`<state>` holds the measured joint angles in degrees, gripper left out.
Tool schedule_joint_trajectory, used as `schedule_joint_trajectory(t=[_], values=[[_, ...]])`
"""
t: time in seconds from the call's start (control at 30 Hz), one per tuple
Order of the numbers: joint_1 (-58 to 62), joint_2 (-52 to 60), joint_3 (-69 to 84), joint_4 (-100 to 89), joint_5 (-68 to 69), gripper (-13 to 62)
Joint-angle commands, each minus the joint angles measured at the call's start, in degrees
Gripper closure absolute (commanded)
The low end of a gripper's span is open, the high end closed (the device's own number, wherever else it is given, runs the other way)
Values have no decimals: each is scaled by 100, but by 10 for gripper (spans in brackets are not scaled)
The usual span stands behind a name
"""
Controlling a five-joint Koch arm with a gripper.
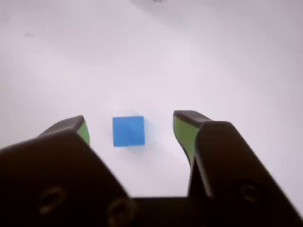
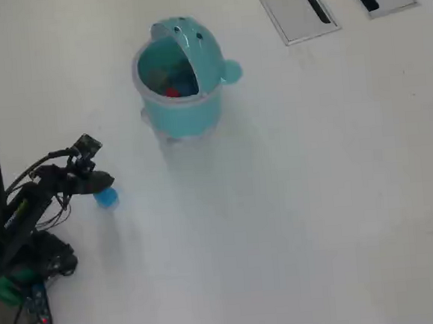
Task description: Grasp RGB lego blocks and put them in the bin one by one.
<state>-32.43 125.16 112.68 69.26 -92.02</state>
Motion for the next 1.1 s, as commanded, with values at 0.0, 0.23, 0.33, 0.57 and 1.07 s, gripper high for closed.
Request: schedule_joint_trajectory(t=[0.0,0.23,0.33,0.57,1.07], values=[[0,158,-35,-457,0,162],[-35,334,861,-984,18,161],[-53,378,1213,-1204,18,161],[-70,387,1863,-1802,26,155],[-492,422,2646,-2558,308,155]])
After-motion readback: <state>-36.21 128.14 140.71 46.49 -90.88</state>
